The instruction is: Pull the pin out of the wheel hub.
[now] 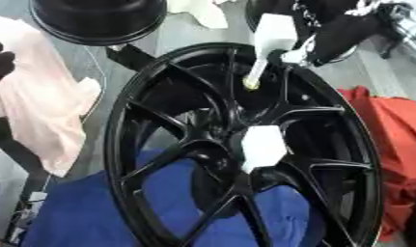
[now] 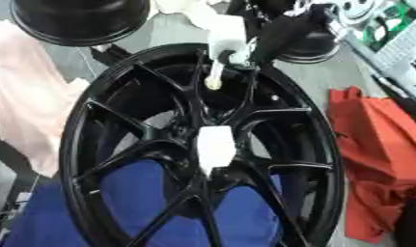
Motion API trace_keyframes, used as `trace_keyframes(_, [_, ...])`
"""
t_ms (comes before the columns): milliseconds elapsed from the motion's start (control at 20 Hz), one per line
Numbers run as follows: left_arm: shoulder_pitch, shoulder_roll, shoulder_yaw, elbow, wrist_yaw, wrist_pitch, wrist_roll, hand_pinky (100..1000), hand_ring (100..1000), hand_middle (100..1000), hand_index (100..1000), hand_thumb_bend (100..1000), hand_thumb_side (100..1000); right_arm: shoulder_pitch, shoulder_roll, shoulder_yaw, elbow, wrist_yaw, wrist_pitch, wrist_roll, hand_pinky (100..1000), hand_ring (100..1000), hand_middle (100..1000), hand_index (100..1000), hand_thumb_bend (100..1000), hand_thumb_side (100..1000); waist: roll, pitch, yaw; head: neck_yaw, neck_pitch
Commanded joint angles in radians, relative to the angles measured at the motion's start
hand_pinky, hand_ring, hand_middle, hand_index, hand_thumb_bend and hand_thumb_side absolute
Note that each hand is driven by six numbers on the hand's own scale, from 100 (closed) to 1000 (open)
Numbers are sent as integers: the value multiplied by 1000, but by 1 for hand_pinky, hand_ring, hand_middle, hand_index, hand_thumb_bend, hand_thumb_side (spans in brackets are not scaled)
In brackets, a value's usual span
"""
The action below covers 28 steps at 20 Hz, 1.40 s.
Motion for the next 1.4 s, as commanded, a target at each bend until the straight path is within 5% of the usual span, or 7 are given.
trace_keyframes(50, [-3, 8, 9, -15, 0, 3, -2, 848, 731, 662, 752, 162, 767, -30, -5, -48, 23, 4, -13, -2, 496, 462, 332, 476, 186, 100, 12, -34, -2, -3, -19])
trace_keyframes(300, [1, 8, 12, -15, -1, 2, 0, 848, 730, 661, 751, 160, 767, -52, 4, -129, 78, 10, -29, -38, 475, 446, 326, 470, 129, 100, 18, -38, -9, -3, -13])
trace_keyframes(500, [5, 11, 19, -15, -7, -1, 7, 847, 728, 660, 751, 158, 768, 10, -83, -245, 118, 20, -53, -116, 479, 450, 330, 473, 106, 100, 24, -30, -22, 6, -9])
trace_keyframes(850, [3, 10, 33, -15, -18, -11, 23, 848, 726, 659, 751, 154, 769, 369, -310, -539, 154, -46, -84, -298, 476, 455, 343, 481, 100, 100, 39, -5, -32, 24, -25])
trace_keyframes(1100, [4, 7, 40, -15, -23, -15, 32, 847, 725, 658, 751, 153, 769, 578, -353, -701, 251, -52, -101, -377, 517, 488, 381, 518, 102, 100, 49, 2, -39, 37, -33])
trace_keyframes(1350, [3, 7, 42, -15, -26, -17, 36, 847, 725, 658, 751, 152, 768, 684, -343, -774, 361, 60, -129, -322, 732, 796, 841, 874, 379, 100, 58, 2, -50, 50, -31])
trace_keyframes(1400, [3, 7, 42, -15, -26, -17, 37, 847, 725, 658, 751, 152, 769, 693, -342, -780, 376, 89, -140, -292, 753, 824, 878, 892, 351, 100, 59, 2, -51, 51, -32])
